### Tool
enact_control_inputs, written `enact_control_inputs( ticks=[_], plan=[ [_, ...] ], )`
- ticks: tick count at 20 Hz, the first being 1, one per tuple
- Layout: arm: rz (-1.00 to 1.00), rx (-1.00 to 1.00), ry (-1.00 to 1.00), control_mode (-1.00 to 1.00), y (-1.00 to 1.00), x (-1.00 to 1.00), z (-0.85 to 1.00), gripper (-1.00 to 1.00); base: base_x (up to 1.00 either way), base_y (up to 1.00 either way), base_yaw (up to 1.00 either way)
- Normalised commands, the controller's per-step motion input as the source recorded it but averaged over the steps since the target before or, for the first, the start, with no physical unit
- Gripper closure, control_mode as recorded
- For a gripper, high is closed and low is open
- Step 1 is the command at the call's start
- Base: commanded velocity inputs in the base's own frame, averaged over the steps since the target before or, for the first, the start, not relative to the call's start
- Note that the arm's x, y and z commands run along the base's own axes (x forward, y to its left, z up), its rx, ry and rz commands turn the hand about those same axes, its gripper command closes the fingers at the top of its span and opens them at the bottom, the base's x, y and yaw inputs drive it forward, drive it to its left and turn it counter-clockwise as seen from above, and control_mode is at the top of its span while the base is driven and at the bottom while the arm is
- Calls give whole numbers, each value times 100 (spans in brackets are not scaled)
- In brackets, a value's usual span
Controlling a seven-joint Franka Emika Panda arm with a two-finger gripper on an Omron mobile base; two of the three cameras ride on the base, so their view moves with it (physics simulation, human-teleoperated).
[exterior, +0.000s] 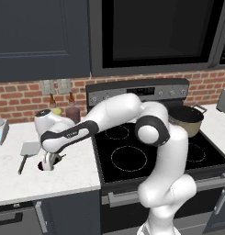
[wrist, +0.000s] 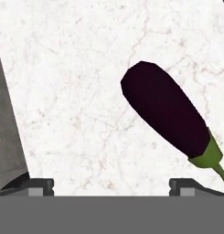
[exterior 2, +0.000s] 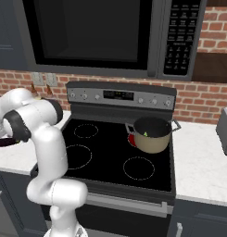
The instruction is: Put the lemon wedge and eggplant in the pot. Retrieve the spatula and lightly stir the vegetables in the pot.
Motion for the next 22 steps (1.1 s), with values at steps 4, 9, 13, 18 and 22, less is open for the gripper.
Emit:
enact_control_inputs(
  ticks=[4,9,13,18,22],
  plan=[
    [7,0,-5,-100,0,11,-8,-100,0,0,0],
    [5,-1,-5,-100,0,14,-12,-100,0,0,0],
    [5,0,-2,-100,0,14,-20,-100,0,0,0],
    [6,0,-1,-100,0,10,-25,-100,0,0,0],
    [8,0,0,-100,1,17,-17,-100,0,0,0]
  ],
)
